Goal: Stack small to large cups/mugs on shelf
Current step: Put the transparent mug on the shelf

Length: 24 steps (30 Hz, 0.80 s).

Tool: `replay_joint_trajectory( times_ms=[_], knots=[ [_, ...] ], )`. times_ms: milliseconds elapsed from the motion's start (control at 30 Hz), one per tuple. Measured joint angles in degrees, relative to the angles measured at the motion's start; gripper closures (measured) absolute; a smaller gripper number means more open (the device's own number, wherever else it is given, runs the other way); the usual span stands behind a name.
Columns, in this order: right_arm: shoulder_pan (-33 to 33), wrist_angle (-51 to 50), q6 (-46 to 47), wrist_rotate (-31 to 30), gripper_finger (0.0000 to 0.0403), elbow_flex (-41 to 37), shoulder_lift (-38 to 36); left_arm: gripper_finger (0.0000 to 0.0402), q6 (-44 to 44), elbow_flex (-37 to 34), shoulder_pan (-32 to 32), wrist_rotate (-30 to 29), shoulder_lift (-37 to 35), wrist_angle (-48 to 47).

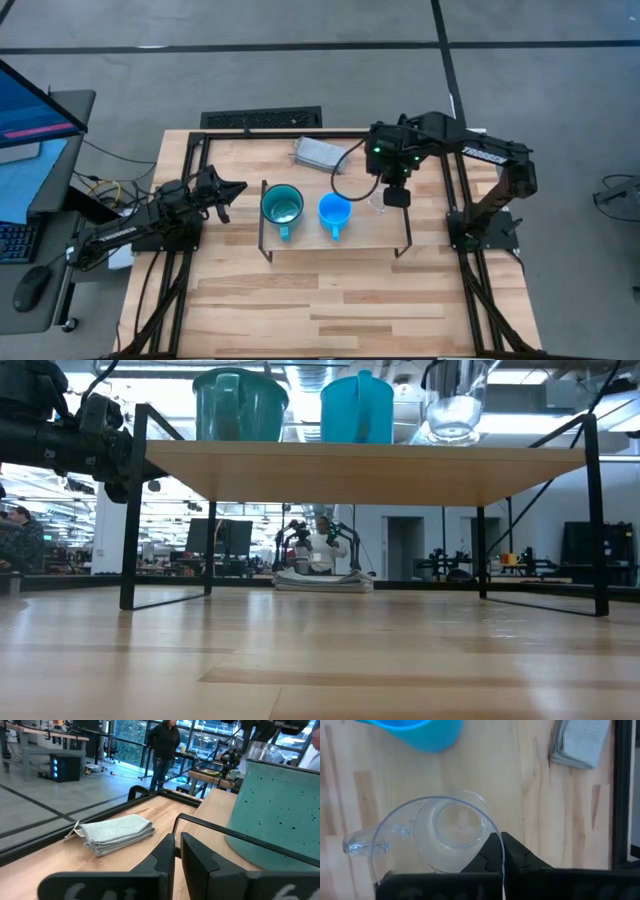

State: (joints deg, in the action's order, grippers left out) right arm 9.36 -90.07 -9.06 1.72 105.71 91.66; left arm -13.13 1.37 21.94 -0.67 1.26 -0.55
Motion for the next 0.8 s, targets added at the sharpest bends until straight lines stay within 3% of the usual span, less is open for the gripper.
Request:
replay_joint_trajectory(
  times_ms=[333,800],
  knots=[
    [0.0,0.0,-3.4,-0.1,0.0397,0.1,3.9,0.0382,-1.1,0.0,0.0,0.2,0.0,0.0],
    [-1.1,0.1,2.0,1.5,0.0399,0.0,6.2,0.0382,-1.1,0.0,0.0,0.2,0.0,0.0]
  ],
)
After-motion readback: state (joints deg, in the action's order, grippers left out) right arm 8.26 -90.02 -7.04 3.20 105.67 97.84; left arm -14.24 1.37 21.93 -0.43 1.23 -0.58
